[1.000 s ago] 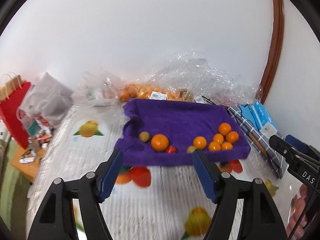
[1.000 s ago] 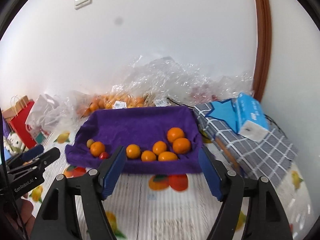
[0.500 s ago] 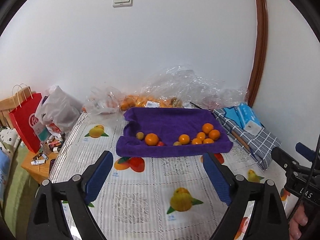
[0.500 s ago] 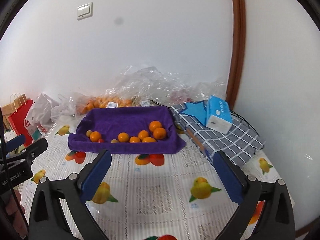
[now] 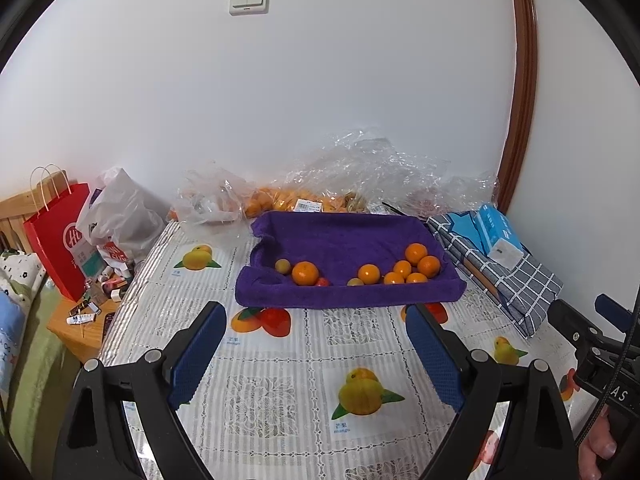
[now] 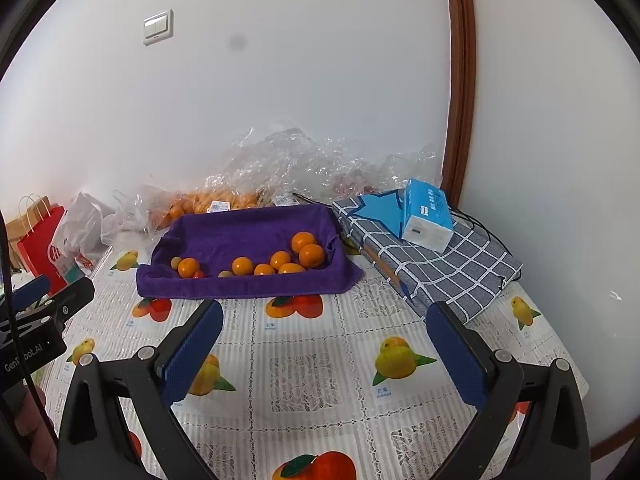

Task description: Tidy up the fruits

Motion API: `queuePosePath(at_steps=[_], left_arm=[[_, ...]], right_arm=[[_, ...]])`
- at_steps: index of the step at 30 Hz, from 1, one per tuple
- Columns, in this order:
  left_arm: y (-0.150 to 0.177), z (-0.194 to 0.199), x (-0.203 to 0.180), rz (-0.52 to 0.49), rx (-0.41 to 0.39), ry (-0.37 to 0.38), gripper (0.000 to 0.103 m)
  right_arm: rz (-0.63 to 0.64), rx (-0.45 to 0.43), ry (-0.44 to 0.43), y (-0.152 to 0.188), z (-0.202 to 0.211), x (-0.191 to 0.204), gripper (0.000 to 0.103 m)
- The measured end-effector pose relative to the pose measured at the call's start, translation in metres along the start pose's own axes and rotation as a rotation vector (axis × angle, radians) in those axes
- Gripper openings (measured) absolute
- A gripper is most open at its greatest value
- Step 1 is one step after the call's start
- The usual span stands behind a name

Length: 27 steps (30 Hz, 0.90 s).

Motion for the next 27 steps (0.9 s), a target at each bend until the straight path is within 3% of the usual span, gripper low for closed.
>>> queuePosePath(at_steps=[27], left_arm=[[-0.0011, 0.0040, 0.0008, 0.002, -0.002, -0.004, 0.091]], right_arm=[[-0.013, -0.004, 0.004, -0.0004, 0.0049, -0.0017, 0.100]])
Point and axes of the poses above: each gripper's, at about its wrist camera, not at the fingertips, and z roughly against the way its jaws point, x to its left, y to its underside, the point moved 6 cm from there along -z, roughly the way its jaws point, and after that the axes turned 6 degrees about -x, right-handed, at the moved point
